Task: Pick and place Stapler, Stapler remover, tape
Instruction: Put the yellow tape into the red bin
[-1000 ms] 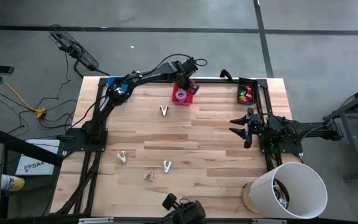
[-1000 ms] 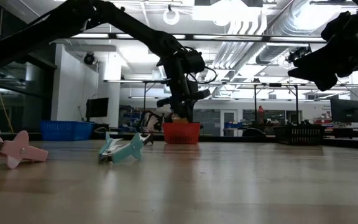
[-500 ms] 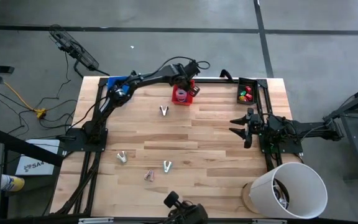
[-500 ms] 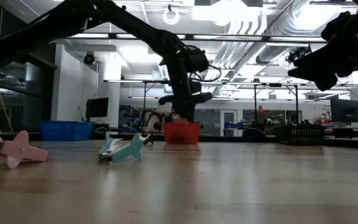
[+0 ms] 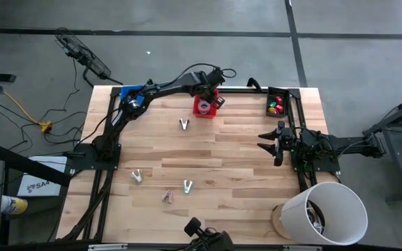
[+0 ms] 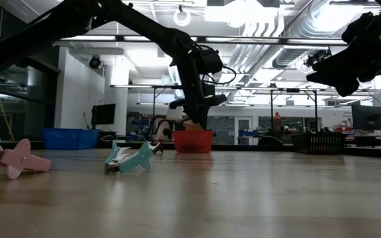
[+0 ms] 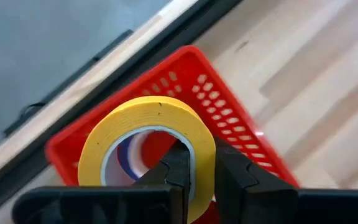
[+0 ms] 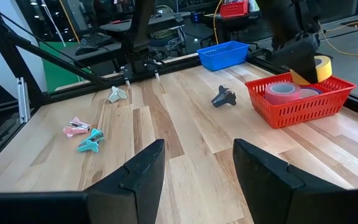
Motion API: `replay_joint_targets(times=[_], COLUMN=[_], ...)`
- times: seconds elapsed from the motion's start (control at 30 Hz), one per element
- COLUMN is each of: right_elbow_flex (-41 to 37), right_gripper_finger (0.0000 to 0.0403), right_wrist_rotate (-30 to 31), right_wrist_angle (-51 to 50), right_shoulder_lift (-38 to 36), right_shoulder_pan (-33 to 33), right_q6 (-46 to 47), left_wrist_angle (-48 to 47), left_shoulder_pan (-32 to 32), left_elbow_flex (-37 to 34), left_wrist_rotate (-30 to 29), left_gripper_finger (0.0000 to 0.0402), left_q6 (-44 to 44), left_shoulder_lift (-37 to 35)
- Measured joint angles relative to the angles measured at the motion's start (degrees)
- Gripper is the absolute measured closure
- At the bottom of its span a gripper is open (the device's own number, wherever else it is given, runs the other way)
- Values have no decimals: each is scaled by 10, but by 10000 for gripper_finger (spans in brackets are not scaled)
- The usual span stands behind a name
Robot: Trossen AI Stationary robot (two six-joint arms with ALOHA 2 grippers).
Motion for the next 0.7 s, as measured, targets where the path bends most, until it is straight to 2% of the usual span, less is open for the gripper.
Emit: replay_joint_targets(times=[0.6,0.7], right_elbow_flex=[0,0], right_gripper_finger=[221,222], right_wrist_rotate=[0,0], right_wrist_angle=[0,0], right_shoulder_lift=[0,0], right_shoulder_pan=[0,0], right_q6=[0,0], left_wrist_angle=[15,10], left_shoulder_pan=[4,5], left_elbow_flex=[-6,-9], left_wrist_rotate=[-27,-18], left_gripper_finger=[365,365], left_q6=[-8,-9], left_shoulder_lift=[8,11])
